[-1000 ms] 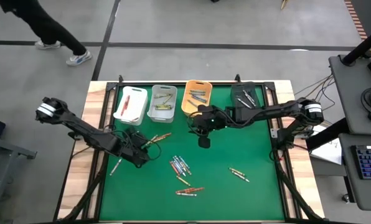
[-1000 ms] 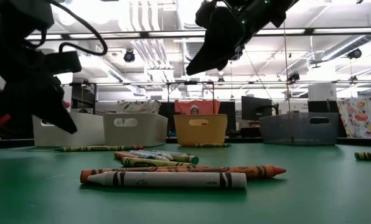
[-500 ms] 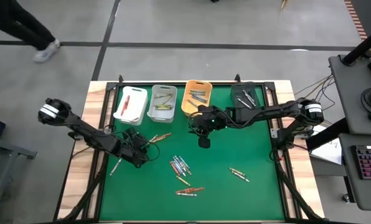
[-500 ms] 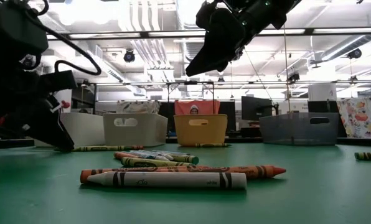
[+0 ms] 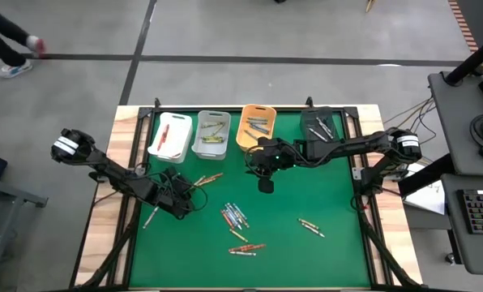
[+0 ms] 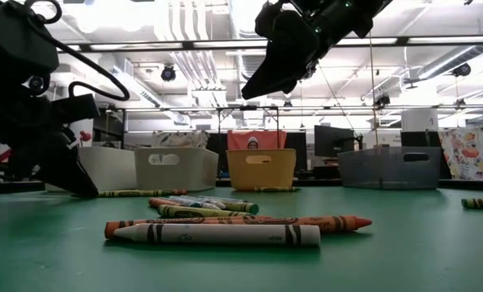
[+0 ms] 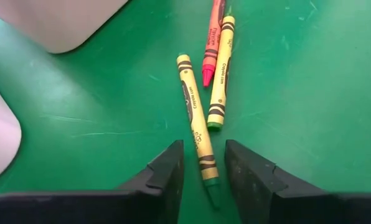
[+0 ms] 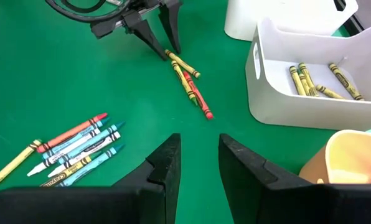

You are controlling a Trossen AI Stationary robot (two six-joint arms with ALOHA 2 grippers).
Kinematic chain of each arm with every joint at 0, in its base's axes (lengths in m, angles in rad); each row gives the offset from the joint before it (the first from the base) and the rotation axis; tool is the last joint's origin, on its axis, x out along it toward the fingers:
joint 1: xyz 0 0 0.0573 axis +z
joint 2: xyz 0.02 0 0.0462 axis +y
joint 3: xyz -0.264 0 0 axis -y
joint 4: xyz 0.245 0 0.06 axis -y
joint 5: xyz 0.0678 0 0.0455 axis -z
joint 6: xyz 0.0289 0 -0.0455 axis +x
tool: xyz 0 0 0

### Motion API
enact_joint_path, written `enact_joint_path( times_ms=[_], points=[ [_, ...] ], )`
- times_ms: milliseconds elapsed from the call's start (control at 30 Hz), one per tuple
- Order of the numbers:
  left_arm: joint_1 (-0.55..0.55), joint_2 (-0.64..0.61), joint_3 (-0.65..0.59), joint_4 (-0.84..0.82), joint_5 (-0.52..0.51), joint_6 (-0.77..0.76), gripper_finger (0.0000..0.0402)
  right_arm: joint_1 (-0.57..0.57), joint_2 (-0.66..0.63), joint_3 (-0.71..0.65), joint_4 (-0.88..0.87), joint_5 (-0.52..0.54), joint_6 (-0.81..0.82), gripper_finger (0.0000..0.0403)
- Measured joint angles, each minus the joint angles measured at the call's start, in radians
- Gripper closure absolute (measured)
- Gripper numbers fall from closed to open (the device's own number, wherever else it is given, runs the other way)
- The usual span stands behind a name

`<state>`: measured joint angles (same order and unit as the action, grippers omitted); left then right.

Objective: Sort crayons
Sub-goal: Put the green crayon into the gray bin

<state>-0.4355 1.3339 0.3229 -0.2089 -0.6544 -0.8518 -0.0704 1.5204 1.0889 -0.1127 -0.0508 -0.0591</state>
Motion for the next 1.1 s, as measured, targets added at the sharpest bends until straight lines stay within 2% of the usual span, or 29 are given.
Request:
enact_joint_path(
  times_ms=[133, 500, 767, 1100],
  points=[
    [0.0, -0.001, 0.0, -0.001, 0.006, -0.032, 0.0323, 0.0, 0.0, 0.0, 0.0, 0.0, 0.01, 0.0307],
    [0.002, -0.003, 0.01, -0.02, 0.008, -0.087, 0.0332, 0.0, 0.0, 0.002, 0.0, -0.001, 0.019, 0.0307],
    [0.002, -0.003, 0.024, -0.046, 0.011, -0.074, 0.0395, 0.001, 0.0, 0.002, 0.0, -0.001, 0.024, 0.0307],
    [0.002, -0.014, 0.052, -0.101, 0.019, -0.074, 0.04, 0.001, 0.0, 0.002, -0.001, -0.001, 0.036, 0.0307]
  ],
)
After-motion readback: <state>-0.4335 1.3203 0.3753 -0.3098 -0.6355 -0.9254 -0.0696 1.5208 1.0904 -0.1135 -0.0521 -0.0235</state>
